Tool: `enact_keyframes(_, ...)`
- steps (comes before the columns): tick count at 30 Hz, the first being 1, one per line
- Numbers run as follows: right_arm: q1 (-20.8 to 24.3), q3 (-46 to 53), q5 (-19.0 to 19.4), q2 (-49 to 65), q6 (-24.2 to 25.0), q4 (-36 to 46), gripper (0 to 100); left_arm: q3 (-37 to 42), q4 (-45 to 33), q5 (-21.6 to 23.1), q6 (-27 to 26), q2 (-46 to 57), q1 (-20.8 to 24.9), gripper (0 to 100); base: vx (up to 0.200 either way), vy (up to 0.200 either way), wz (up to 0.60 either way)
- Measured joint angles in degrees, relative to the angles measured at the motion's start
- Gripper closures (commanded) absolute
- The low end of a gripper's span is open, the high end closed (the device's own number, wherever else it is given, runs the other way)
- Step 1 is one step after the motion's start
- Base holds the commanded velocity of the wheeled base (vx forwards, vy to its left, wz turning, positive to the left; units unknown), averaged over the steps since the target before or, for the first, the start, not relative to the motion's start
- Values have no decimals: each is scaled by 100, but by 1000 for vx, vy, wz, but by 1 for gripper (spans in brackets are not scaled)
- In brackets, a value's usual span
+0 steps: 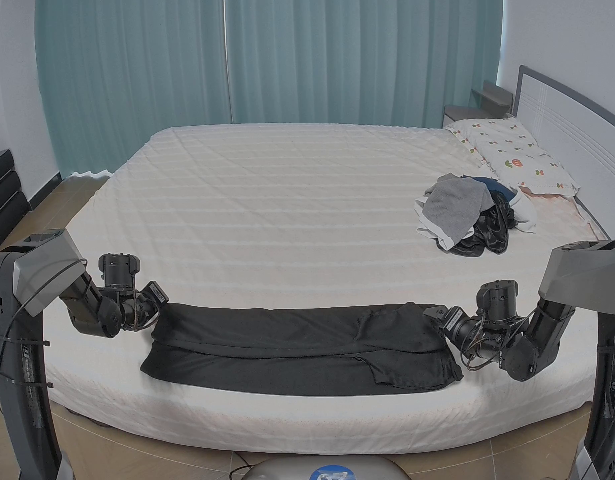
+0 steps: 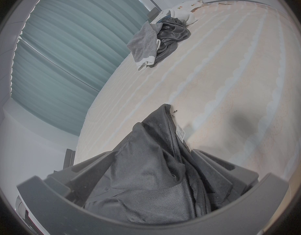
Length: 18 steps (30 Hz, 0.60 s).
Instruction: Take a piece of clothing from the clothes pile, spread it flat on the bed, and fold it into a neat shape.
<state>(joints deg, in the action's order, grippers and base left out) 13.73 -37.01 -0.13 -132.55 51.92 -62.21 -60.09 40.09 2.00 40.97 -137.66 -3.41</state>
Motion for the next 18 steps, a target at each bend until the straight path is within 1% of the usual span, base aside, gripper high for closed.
enact_keyframes(6,5,7,-5,0,0,0,0,55,57,-100,18,37,-6,0,0,0,0)
enact_keyframes(12,5,9,-7,0,2,0,0,249,57,18,5,329,-68,0,0,0,0)
enact_keyframes(18,5,16,-13,0,2,0,0,383,46,-1,-46,549,-52,0,0,0,0)
